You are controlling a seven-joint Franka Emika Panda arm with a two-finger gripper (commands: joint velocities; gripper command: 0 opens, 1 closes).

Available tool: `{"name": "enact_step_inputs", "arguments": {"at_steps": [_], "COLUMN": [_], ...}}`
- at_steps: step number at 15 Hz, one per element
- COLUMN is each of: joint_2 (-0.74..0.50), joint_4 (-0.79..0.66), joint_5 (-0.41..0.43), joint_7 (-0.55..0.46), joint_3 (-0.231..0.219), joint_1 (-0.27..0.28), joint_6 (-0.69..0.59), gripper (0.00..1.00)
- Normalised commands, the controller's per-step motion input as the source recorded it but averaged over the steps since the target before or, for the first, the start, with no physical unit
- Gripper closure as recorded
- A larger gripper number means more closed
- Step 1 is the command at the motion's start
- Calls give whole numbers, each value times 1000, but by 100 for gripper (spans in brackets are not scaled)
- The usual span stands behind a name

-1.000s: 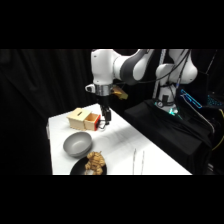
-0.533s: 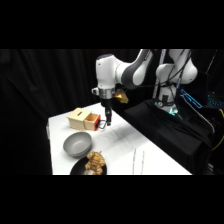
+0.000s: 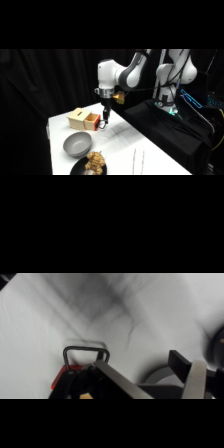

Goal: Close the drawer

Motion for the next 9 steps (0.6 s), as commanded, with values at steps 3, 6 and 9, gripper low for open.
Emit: {"name": "enact_step_inputs", "arguments": {"at_steps": [3, 6, 9], "joint_2": [157, 241, 257], "joint_4": [25, 65, 89], "joint_5": [186, 154, 23], "joint_7": [54, 27, 85], "joint_3": [-38, -33, -97], "joint_1": [-53, -19, 57], "joint_6": [311, 417, 410], "gripper": [0, 0, 0]}}
